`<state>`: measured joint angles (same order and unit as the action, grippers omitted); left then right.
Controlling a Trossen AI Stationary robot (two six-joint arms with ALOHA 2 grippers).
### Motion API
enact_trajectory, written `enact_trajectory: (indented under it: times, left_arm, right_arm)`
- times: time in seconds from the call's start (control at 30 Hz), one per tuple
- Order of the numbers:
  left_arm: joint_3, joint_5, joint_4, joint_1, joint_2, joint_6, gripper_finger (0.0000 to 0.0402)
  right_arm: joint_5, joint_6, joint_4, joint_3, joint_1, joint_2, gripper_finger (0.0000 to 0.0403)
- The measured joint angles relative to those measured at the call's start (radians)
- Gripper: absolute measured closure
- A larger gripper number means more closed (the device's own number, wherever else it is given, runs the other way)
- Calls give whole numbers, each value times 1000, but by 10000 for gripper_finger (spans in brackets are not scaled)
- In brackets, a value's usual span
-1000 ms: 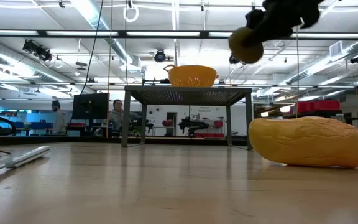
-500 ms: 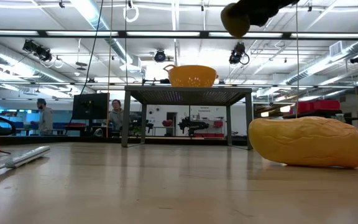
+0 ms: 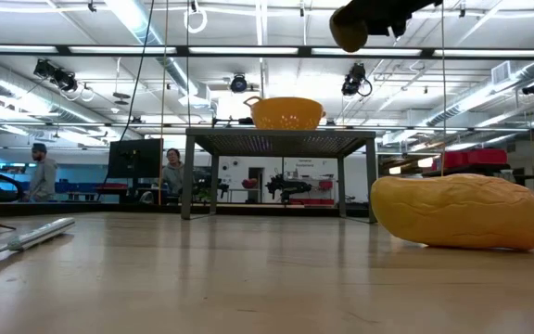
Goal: Pick & Place Fruit
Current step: Put the kiwi into the colander bowl on the shelf
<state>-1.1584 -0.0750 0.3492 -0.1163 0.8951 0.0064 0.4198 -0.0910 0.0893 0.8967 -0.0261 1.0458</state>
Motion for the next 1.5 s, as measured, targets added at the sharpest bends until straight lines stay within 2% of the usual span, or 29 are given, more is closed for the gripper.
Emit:
enact_trajectory:
  times: [0.23,0.43,0.63,1.07,1.27,1.5]
  left_arm:
    - [0,0,0,0,0,-2,401]
    - [0,0,0,0,0,-2,400]
    - [0,0,0,0,0,-7,400]
    - [0,16,0,0,0,-3,401]
    - [0,16,0,0,0,-3,401]
    - [0,16,0,0,0,-3,401]
  right_arm:
    - [14,1,-4,0,-2,0,157]
    - [-149,5,-37,0,-34,0,157]
    - [-174,1,-121,0,-119,0,157]
    - [-239,-3,-171,0,-316,3,157]
    - [-320,6,-235,0,-370,50,157]
    - [-353,26,-370,0,-388,135,157]
